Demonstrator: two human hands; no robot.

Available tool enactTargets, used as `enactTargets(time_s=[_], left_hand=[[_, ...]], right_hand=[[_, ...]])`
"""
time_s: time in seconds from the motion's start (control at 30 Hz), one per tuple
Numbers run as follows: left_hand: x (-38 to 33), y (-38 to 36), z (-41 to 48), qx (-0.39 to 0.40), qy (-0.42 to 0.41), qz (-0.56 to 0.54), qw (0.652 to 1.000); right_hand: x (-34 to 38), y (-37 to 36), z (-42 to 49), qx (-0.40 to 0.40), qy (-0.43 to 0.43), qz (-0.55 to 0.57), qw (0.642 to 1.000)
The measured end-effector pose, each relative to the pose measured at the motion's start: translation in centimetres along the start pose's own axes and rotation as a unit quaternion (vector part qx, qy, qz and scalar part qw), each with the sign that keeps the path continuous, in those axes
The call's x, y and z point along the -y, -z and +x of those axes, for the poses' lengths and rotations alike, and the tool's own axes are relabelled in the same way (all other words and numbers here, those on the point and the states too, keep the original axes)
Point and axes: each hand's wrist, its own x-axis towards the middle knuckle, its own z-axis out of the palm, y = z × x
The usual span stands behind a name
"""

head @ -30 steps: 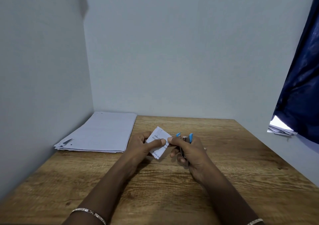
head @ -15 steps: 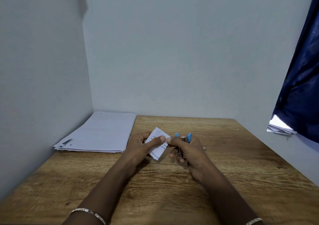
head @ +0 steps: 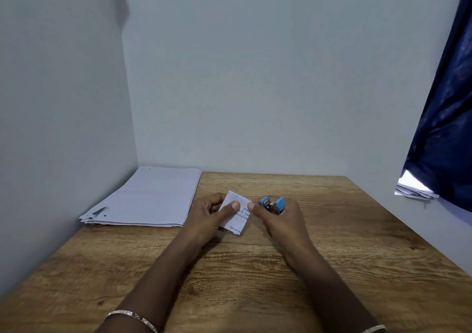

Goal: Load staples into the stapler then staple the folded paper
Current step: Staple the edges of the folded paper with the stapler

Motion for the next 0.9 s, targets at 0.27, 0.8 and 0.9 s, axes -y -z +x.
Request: enactTargets(time_s=[0.27, 0.8, 0.9], left_hand=[[0.4, 0.0, 0.2, -0.085, -0.074, 0.158, 0.981], [1.6, 0.2, 0.5, -0.051, -0.108, 0.433, 0.893], [1.8, 0.0, 0.3, -0.079, -0.144, 0.413, 0.896]], right_hand=[[-0.1, -0.3, -0.5, -0.023, 0.197, -0.252, 0.947], [-0.9, -0.1, 0.0, 0.103, 0.086, -0.345, 0.929], [-0.7, 0.8, 0.4, 0.073, 0.053, -0.265, 0.96]])
